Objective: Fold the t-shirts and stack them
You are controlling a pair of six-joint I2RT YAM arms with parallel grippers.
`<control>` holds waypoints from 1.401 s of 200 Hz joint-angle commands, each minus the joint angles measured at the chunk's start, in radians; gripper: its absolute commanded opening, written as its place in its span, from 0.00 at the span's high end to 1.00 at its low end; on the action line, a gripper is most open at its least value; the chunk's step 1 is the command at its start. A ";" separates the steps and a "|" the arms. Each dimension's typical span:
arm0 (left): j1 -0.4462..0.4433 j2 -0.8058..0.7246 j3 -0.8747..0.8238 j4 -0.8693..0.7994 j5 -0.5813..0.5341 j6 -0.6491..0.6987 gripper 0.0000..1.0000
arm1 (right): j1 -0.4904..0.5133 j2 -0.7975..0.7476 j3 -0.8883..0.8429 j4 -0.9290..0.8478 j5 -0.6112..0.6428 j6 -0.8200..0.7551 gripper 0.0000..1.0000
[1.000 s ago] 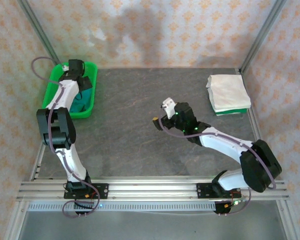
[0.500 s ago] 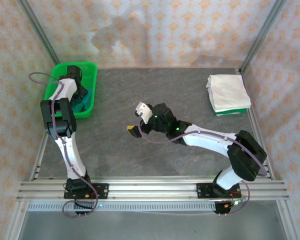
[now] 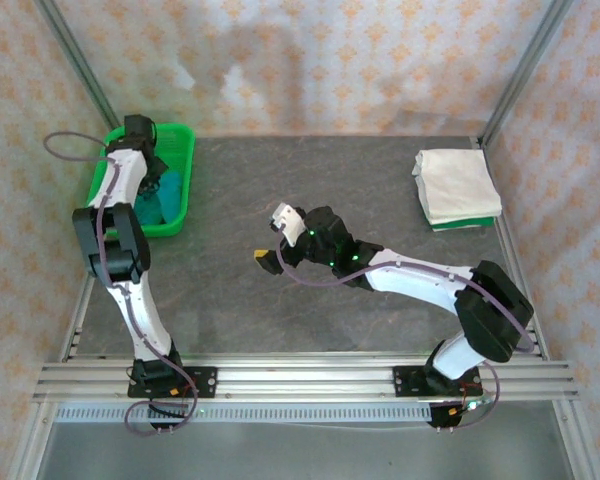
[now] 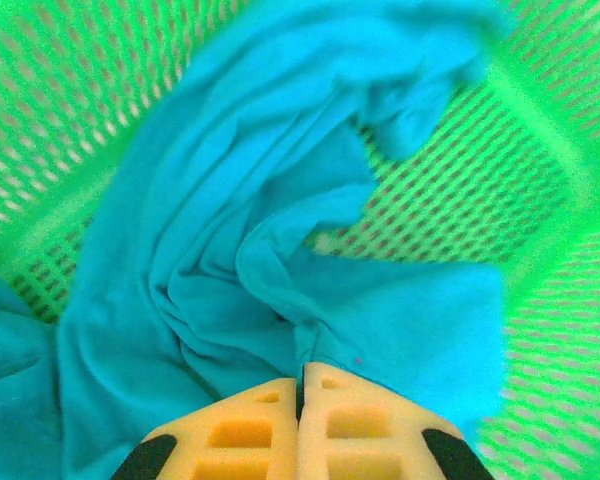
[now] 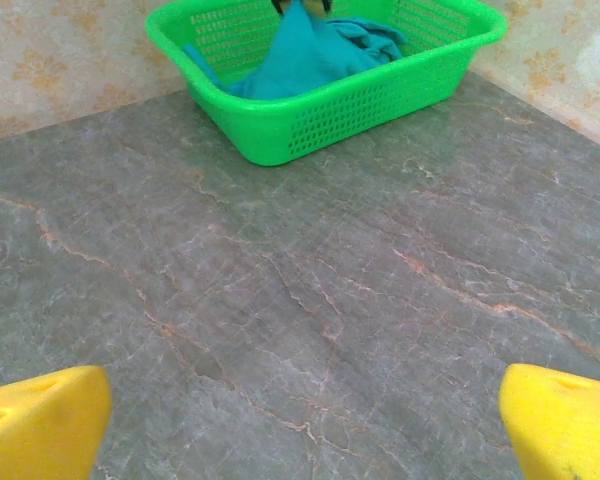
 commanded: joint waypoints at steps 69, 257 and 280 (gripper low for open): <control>-0.241 -0.235 0.440 -0.095 -0.113 0.245 1.00 | 0.001 -0.069 -0.059 0.135 0.046 0.075 0.00; -0.753 -0.141 0.616 -0.151 -0.032 0.361 0.00 | -0.025 -0.193 -0.206 0.185 0.073 0.178 0.01; -0.721 -0.230 0.464 -0.115 -0.071 0.331 0.00 | -0.034 -0.199 -0.202 0.136 0.138 0.222 0.01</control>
